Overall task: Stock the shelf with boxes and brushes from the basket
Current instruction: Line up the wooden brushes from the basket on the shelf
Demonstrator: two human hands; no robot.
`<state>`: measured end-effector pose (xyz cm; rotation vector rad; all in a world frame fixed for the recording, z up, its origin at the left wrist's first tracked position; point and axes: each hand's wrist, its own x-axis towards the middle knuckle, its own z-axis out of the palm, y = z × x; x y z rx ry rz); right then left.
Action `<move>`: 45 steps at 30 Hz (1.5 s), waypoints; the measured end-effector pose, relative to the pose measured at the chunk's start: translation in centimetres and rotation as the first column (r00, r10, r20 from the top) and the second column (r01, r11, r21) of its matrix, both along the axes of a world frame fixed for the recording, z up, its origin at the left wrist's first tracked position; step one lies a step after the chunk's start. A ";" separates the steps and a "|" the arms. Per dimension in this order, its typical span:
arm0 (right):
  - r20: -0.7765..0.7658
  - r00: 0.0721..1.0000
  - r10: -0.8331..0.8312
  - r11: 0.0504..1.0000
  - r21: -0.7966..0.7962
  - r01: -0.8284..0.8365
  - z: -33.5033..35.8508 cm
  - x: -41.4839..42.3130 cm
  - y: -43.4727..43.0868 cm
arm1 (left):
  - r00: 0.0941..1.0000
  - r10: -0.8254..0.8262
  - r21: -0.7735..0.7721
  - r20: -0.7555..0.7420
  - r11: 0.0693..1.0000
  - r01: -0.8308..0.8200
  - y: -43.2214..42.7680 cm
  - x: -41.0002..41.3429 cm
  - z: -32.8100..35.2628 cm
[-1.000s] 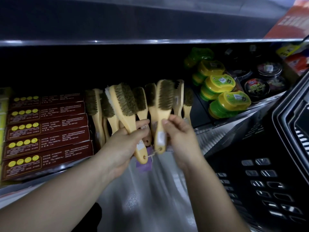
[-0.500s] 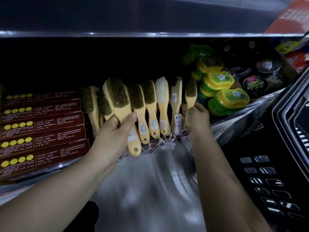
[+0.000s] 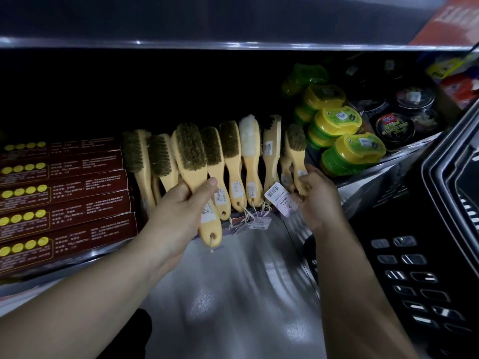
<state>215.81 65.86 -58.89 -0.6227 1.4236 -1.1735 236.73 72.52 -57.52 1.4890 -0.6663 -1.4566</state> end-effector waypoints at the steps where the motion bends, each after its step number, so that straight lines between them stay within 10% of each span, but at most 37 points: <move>1: 0.011 1.000 0.018 1.000 -0.013 -0.018 0.2 -0.2 0.1 | 1.000 0.007 0.002 -0.008 1.000 -0.007 0.0 0.0 0.0; 19: -0.370 0.927 -0.059 0.998 -0.048 0.045 -1.5 0.3 -0.8 | 0.998 0.003 0.011 -0.062 1.000 -0.002 0.1 -0.1 -0.2; 24: -0.723 0.685 0.091 0.995 0.034 -0.096 -3.3 0.2 -1.5 | 0.999 0.019 0.004 -0.045 1.000 -0.019 -0.1 0.1 -0.6; 38: -0.888 0.448 0.102 0.972 -0.007 -0.235 -2.1 2.1 -1.2 | 0.999 0.016 0.001 -0.037 1.000 -0.016 0.0 -0.1 -0.7; 45: -0.762 0.635 0.123 0.990 0.051 -0.131 -1.4 2.1 -2.6 | 0.999 0.025 0.010 -0.043 1.000 -0.024 0.0 0.1 -0.7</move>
